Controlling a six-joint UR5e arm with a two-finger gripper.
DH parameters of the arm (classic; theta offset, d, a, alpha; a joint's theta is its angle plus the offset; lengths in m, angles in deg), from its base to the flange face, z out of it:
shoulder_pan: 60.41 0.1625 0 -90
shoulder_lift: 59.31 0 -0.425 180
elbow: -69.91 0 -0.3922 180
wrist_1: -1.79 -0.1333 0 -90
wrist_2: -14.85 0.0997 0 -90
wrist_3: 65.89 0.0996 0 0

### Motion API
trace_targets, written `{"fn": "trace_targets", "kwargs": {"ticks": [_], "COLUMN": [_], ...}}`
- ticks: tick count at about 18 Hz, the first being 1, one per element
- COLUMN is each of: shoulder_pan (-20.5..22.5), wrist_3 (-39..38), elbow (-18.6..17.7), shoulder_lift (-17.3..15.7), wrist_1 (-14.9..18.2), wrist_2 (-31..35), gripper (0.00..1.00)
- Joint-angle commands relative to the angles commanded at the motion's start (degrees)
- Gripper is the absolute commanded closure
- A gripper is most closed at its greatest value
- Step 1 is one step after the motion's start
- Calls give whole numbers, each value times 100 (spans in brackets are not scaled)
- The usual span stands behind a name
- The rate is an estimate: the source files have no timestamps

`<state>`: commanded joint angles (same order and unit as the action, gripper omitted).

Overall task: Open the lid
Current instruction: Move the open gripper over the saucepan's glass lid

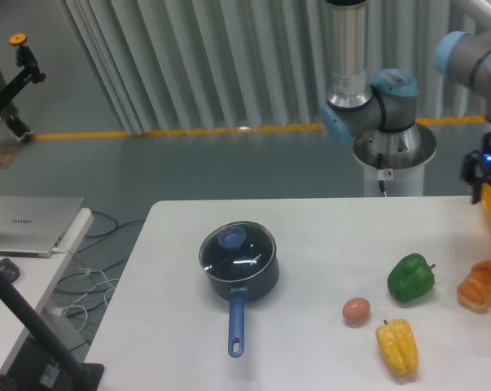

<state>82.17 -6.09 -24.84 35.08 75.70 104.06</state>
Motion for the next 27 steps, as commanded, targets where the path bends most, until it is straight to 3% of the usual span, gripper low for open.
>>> {"fn": "trace_targets", "kwargs": {"ticks": [9, 14, 17, 27], "shoulder_pan": [-1275, -2127, -2558, -3622], "wrist_3": [-1899, -3296, -4062, -5320], "elbow": [202, 325, 431, 536], "shoulder_lift": [105, 325, 396, 457], "wrist_1": [-35, -421, -422, -422], "wrist_2": [53, 245, 325, 334], "gripper": [0, 0, 0, 0]}}
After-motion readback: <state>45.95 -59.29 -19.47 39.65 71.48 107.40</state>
